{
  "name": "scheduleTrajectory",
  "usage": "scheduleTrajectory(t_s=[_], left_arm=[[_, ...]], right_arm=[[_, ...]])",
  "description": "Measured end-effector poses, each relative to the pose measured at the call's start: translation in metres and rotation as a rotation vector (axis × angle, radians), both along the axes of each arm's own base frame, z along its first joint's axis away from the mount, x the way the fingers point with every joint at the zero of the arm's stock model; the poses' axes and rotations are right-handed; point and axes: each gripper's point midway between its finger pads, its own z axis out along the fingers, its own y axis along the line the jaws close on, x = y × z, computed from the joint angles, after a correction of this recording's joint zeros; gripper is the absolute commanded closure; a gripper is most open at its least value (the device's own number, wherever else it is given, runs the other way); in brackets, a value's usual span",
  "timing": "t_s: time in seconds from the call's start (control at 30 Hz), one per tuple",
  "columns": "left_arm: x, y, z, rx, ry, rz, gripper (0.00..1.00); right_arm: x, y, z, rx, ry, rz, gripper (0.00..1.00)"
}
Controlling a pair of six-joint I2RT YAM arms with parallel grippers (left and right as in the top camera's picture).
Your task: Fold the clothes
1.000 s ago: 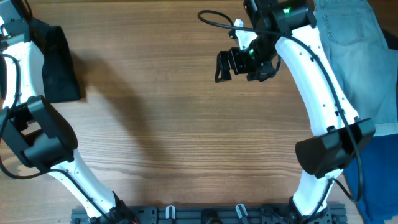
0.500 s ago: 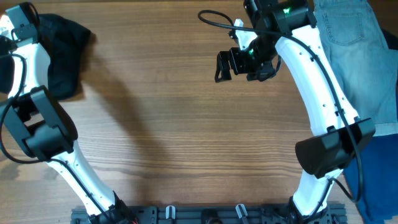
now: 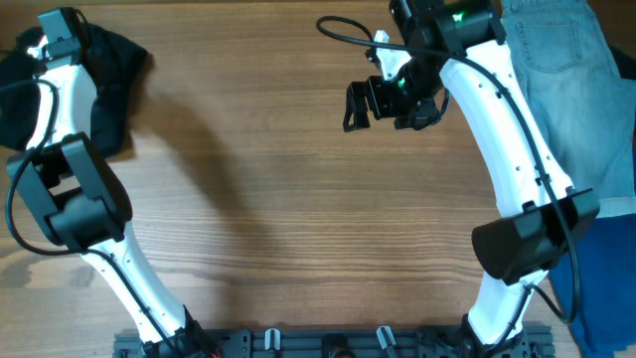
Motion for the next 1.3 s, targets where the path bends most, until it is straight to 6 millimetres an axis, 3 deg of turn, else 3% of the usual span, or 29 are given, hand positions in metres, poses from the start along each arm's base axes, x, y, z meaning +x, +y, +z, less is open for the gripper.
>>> scheduleTrajectory(t_s=[0.13, 0.37, 0.63, 0.9, 0.93, 0.97, 1.03, 1.3], left_arm=[[-0.021, 0.02, -0.007, -0.017, 0.052, 0.046, 0.96], [-0.072, 0.073, -0.019, -0.06, 0.139, 0.173, 0.96], [-0.082, 0.064, -0.062, -0.098, 0.242, 0.146, 0.96], [-0.098, 0.073, -0.065, -0.122, 0.28, 0.154, 0.96], [-0.102, 0.073, -0.066, -0.129, 0.293, 0.157, 0.83], [-0.107, 0.071, -0.067, -0.142, 0.309, 0.158, 0.27], [-0.106, 0.067, -0.067, -0.17, 0.304, 0.139, 0.01], [-0.098, 0.033, -0.054, -0.291, 0.273, 0.062, 0.01]], right_arm=[[0.0, 0.0, 0.0, 0.0, 0.0, 0.0, 0.0], [0.0, 0.0, 0.0, 0.0, 0.0, 0.0, 0.0], [0.0, 0.0, 0.0, 0.0, 0.0, 0.0, 0.0], [-0.001, 0.001, 0.001, 0.009, 0.003, 0.001, 0.0], [-0.001, 0.002, 0.001, 0.012, 0.004, 0.002, 0.0], [-0.001, 0.002, 0.001, 0.011, 0.004, 0.002, 0.0], [-0.001, 0.002, 0.001, 0.011, 0.003, 0.005, 0.0], [0.001, 0.002, 0.001, 0.014, -0.016, 0.037, 0.0]])
